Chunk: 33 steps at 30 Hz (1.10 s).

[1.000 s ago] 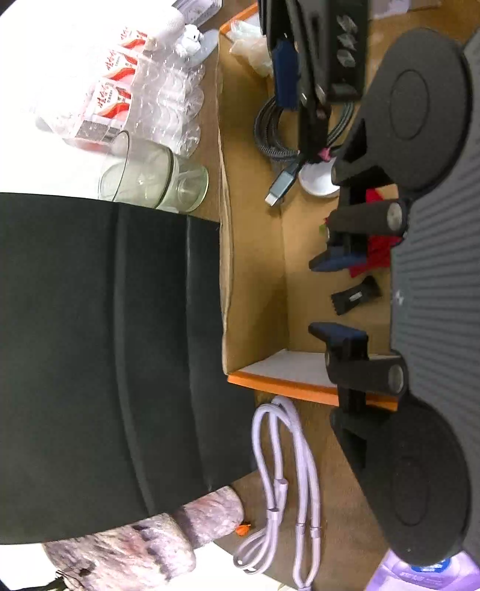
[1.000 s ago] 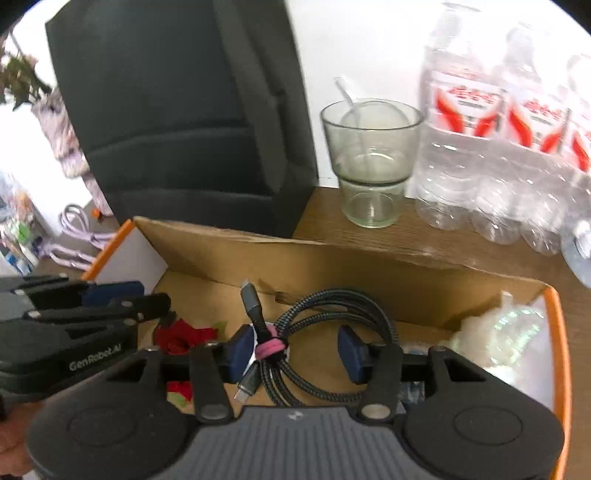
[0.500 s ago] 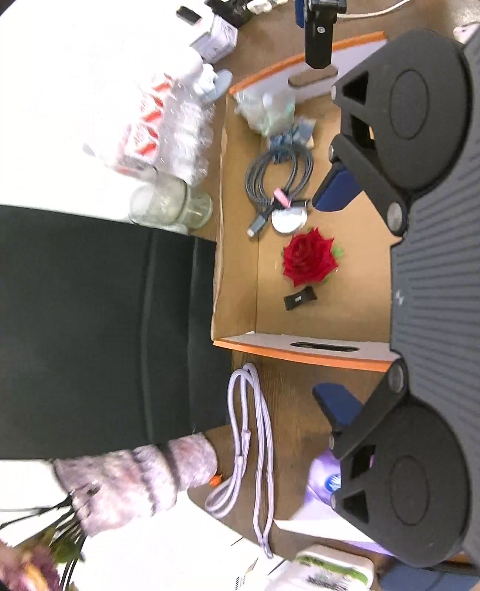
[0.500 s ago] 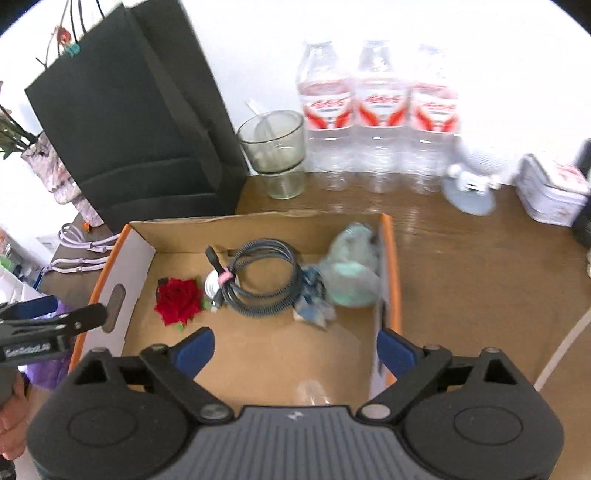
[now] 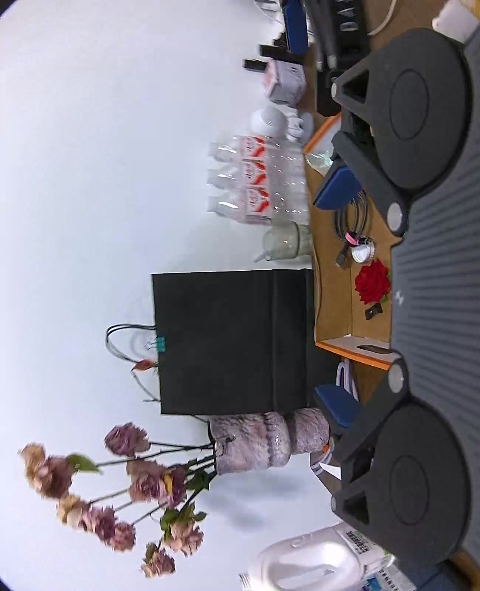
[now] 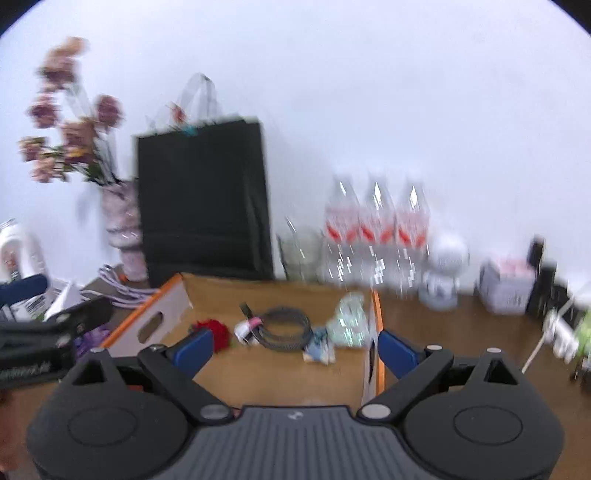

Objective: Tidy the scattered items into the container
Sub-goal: 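Open both tools and withdraw them from the box toward the desk, then grasp the small clear packet with the right tool while the left tool grasps the lavender pouch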

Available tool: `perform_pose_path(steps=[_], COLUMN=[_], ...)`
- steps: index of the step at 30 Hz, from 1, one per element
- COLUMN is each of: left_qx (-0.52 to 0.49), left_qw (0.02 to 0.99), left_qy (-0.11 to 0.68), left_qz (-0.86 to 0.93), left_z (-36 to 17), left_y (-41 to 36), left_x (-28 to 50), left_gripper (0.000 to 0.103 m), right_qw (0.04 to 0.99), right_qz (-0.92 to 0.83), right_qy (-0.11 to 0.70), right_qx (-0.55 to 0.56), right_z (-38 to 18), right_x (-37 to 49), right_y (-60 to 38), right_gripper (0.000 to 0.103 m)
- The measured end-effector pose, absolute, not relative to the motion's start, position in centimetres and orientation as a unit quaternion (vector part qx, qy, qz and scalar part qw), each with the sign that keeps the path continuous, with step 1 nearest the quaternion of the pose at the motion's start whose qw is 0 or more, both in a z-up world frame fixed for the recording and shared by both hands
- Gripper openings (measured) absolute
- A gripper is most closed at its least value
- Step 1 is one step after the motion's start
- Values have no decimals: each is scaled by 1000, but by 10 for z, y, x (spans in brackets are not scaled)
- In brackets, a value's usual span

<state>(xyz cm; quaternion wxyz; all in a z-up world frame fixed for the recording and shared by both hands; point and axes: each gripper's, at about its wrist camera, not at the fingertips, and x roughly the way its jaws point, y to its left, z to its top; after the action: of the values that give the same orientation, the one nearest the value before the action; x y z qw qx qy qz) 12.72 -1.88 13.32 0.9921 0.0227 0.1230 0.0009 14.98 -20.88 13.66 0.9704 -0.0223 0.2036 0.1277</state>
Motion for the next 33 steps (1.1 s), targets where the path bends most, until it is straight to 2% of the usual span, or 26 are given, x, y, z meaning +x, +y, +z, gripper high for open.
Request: perform_pose_path(steps=[1,7,14,17,20,22,27,33], left_qx=[23,47,28,25,31,34,22,9], left_qw=[993,995,995,992,986,981,972,955], left_qy=[119,90,98,120,166,189,223,283], left_qz=[3,0,11,12,7,-4,-63,-90], left_z=[133,124,84,58,43,39,36,27], left_y=[-19,-22,-27,-37,-38,-36,-45,-56], left_x=[121,80,0,-28,-35,-30,7,58], left_gripper=[103,103,103,103,102,101,95,88], right_qw=[973,982,982,975,960,957,940,945], right_qz=[134,142,135,152,178,168,138,87], right_qy=[186,115,132,155,207,234,310,315], right_qx=[-29,-48,-7,57,65,34,43,12], right_z=[136,132,113,88,61,47,18,11], right_x=[140,94,23,-15,-39,-47,-30,-5], right_y=[-208,-206,-215,-222,-217,-213,-216,-222], right_gripper=[100,101,101,99,90,78,61,60])
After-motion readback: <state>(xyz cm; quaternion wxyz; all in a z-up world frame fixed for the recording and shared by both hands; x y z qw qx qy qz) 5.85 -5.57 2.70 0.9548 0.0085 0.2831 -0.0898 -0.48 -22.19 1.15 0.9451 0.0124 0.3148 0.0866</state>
